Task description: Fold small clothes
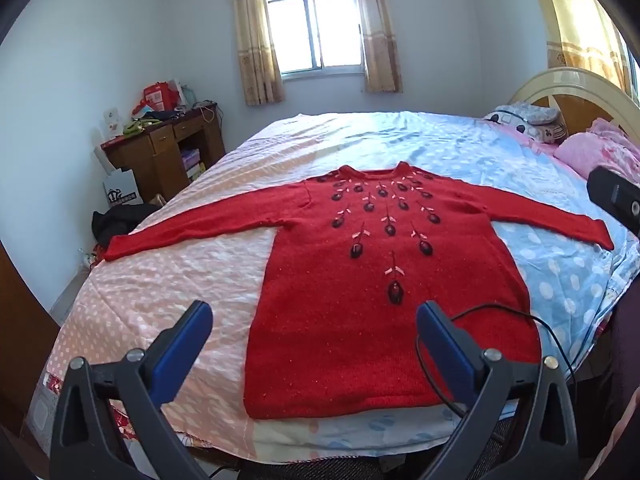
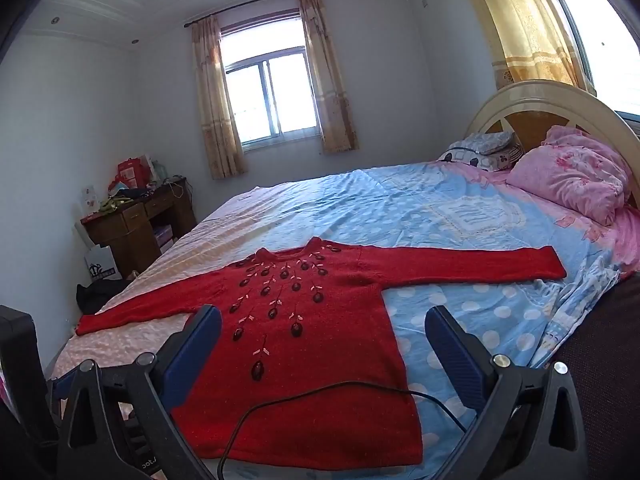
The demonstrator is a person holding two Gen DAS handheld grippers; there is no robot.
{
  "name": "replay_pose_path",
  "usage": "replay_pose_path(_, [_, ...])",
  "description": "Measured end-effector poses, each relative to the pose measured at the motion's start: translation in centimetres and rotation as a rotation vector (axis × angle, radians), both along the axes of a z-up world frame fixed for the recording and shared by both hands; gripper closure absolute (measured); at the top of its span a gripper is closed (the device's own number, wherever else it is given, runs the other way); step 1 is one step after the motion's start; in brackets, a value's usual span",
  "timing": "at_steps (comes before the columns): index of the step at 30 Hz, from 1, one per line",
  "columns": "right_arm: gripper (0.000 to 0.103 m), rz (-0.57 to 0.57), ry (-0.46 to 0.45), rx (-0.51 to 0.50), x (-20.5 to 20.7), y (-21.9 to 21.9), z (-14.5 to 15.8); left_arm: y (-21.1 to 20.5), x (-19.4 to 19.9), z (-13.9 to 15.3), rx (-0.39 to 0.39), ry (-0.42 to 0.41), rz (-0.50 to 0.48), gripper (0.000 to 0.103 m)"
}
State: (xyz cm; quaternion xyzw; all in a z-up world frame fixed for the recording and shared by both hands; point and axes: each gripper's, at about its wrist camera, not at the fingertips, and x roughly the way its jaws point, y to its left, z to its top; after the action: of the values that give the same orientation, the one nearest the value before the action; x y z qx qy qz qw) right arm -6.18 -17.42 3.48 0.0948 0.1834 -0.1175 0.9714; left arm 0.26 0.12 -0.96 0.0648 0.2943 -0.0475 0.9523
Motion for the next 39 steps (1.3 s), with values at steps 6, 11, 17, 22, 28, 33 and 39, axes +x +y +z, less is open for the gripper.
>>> replay_pose_path(6, [0.001, 0.002, 0.02, 0.012, 0.5, -0.5, -0.4, 0.2, 0.0, -0.3, -0.002, 0.004, 0.023, 0.0])
replay_pose_path(11, [0.001, 0.0, 0.019, 0.013, 0.5, -0.5, -0.4, 0.5, 0.1, -0.2, -0.005, 0.001, 0.029, 0.0])
replay_pose_path(17, [0.001, -0.002, 0.02, 0.012, 0.5, -0.4, -0.3, 0.6, 0.3, -0.1, -0.007, 0.006, 0.026, 0.0])
replay_pose_path(22, [0.001, -0.001, 0.023, 0.015, 0.5, -0.3, -0.3, 0.6, 0.3, -0.2, -0.005, 0.006, 0.026, 0.0])
replay_pose_path(28, [0.001, -0.001, 0.022, 0.015, 0.5, -0.4, -0.4, 0.7, 0.2, -0.3, -0.009, 0.009, 0.026, 0.0])
replay_pose_path(33, [0.001, -0.001, 0.025, 0.016, 0.5, -0.4, -0.5, 0.8, 0.2, -0.5, -0.012, 0.014, 0.026, 0.0])
replay_pose_path(39, [0.001, 0.002, 0.031, 0.021, 0.5, -0.5, -0.9, 0.9, 0.4, -0.7, -0.019, 0.029, 0.029, 0.0])
